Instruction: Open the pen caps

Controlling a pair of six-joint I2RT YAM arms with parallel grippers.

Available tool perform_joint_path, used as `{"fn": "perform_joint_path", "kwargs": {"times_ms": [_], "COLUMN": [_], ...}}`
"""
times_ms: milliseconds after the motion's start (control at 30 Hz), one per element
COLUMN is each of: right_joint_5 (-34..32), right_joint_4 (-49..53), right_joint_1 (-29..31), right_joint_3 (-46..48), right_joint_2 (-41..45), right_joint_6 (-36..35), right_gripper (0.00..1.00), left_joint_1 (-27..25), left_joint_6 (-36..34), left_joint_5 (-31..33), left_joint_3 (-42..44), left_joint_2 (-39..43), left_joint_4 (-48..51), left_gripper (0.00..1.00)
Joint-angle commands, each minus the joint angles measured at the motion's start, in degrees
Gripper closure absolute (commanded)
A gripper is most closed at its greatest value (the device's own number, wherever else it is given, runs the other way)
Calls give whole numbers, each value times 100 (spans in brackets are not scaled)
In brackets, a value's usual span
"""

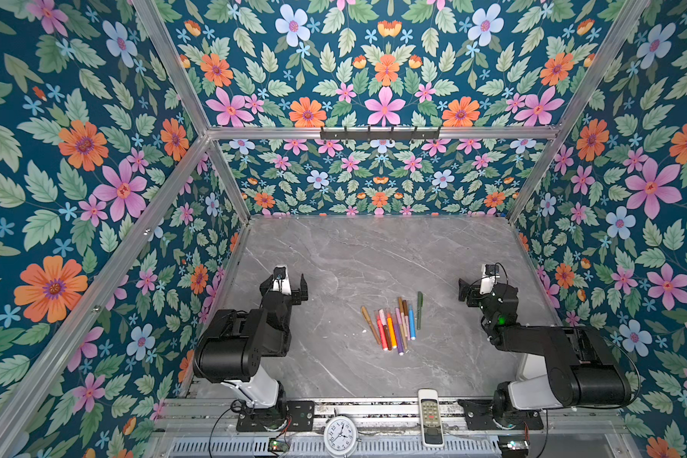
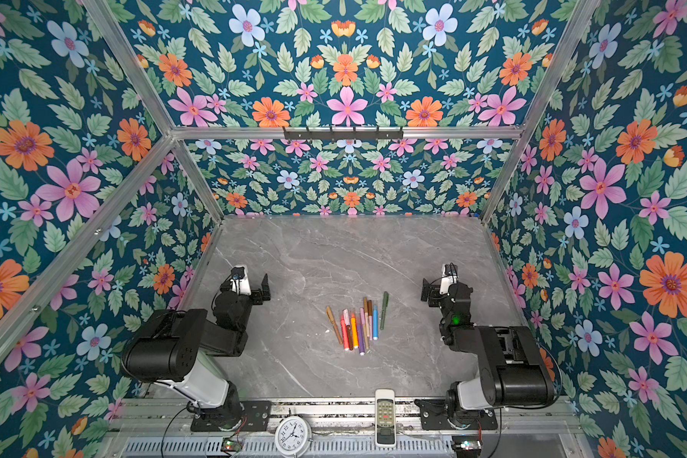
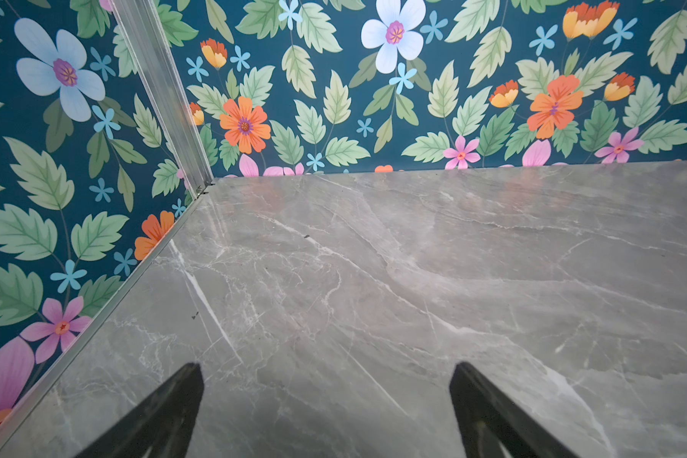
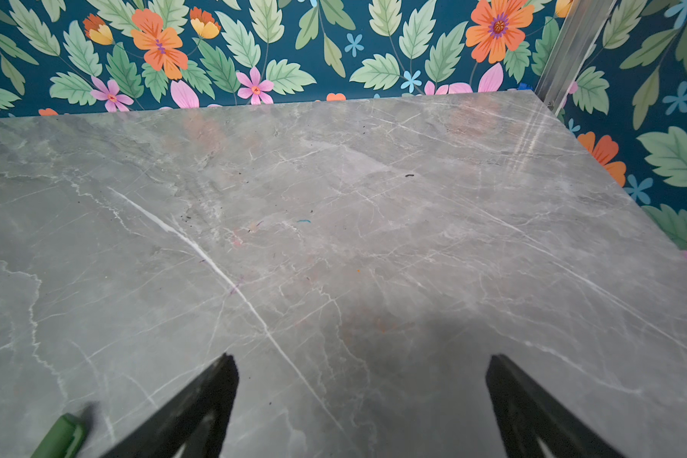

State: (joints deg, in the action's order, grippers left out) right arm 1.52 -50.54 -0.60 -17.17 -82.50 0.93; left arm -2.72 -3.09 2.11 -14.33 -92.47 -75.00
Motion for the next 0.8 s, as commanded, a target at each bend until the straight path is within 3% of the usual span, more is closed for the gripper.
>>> {"fn": "perform_joint_path", "kwargs": {"times_ms": [0, 367, 433, 500, 567, 633, 767], "right_joint_5": [19, -16, -523, -1649, -1587, -1431, 5], "right_joint_4": [-99, -20, 188, 1903, 3559, 4695, 5006], "right_joint_1": [0, -67, 234, 801, 829, 816, 774], "right_joint_3": [-23, -66, -22, -514, -1201, -1683, -1625], "right_joint_2": [14, 29, 478, 1339, 1904, 2306, 2840], "right_joint_6": [-11, 68, -77, 29, 977, 2107, 2828], "right_gripper": [1, 1, 1, 1, 1, 1, 1], "left_joint_1": [3, 141, 113, -24, -302, -741, -2384], "left_joint_6": [19, 346, 409, 490, 642, 868, 743], "left_joint_5": [35, 599, 877, 1406, 1731, 1559, 1335], "left_joint_3": [-26, -156, 79, 114, 19, 16, -411], "left_joint_2": [7, 55, 522, 1316, 1987, 2617, 3035], "left_joint_4": [-30, 239, 243, 924, 1699, 2077, 3161], "left_gripper": [0, 0, 0, 0, 0, 0, 0]}}
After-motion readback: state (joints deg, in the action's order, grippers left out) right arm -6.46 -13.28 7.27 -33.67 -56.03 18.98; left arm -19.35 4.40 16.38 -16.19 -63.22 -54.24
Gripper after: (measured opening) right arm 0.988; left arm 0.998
